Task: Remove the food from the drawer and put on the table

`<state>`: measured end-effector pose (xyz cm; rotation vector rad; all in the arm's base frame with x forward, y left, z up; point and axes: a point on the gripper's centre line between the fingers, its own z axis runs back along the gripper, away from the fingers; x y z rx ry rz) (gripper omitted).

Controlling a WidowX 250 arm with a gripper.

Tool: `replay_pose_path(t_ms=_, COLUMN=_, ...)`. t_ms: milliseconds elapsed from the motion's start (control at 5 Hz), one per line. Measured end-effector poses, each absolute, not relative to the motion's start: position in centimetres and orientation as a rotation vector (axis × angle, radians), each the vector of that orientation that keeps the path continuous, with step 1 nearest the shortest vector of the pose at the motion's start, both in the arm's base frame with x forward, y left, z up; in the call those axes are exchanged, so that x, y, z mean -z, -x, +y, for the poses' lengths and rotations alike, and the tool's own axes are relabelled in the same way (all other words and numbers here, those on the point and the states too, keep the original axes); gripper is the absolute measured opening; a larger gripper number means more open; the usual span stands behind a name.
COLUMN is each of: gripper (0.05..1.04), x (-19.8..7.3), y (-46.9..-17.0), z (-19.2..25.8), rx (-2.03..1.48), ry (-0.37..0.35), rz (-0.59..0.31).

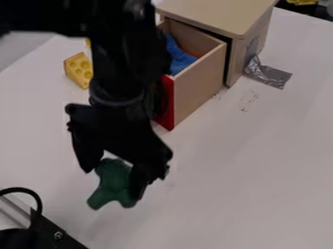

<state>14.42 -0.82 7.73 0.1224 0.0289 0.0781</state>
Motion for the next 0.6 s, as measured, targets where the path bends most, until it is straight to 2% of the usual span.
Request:
replay_pose_path(t_ms=200, gripper=0.915, x=-5.3, y=-14.3, z=0.5, rx=-0.089, ry=-0.165, rz=0.061)
replay_pose_path(t_ms=600, gripper=0.914, x=-4.3, y=-15.5, z=1.8, rx=-0.167, ry=-0.155, rz=0.087)
